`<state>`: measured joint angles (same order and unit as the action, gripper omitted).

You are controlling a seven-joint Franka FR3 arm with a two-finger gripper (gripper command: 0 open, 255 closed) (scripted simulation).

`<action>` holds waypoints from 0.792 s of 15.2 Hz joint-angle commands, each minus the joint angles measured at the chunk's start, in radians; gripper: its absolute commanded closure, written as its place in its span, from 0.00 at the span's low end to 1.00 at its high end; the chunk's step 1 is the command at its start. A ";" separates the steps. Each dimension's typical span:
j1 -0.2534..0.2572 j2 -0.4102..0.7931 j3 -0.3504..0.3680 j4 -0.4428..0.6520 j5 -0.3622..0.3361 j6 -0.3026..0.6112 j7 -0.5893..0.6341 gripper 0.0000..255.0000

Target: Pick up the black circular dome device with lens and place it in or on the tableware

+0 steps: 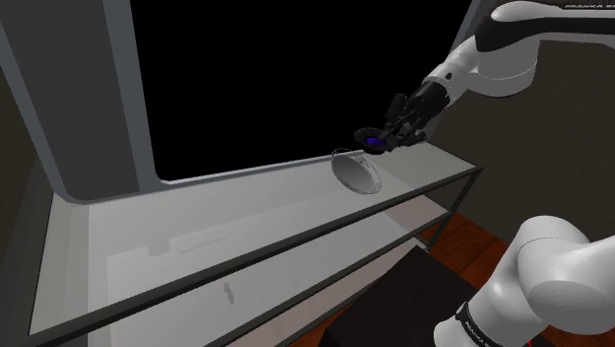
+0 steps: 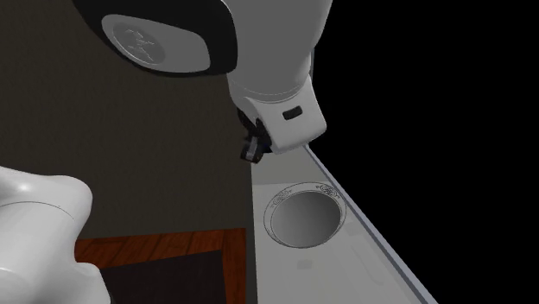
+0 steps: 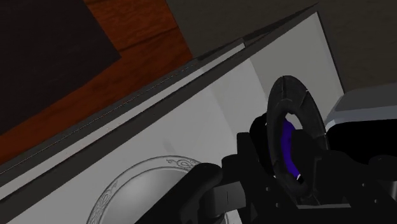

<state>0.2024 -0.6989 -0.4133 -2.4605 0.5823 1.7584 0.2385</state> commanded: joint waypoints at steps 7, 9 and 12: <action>0.057 0.277 -0.170 0.266 0.011 -0.095 -0.130 1.00; 0.056 0.281 -0.172 0.245 0.013 -0.077 -0.147 1.00; 0.056 0.288 -0.177 0.213 0.016 -0.050 -0.173 1.00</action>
<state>0.2574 -0.4147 -0.5887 -2.2393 0.5966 1.7004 0.0737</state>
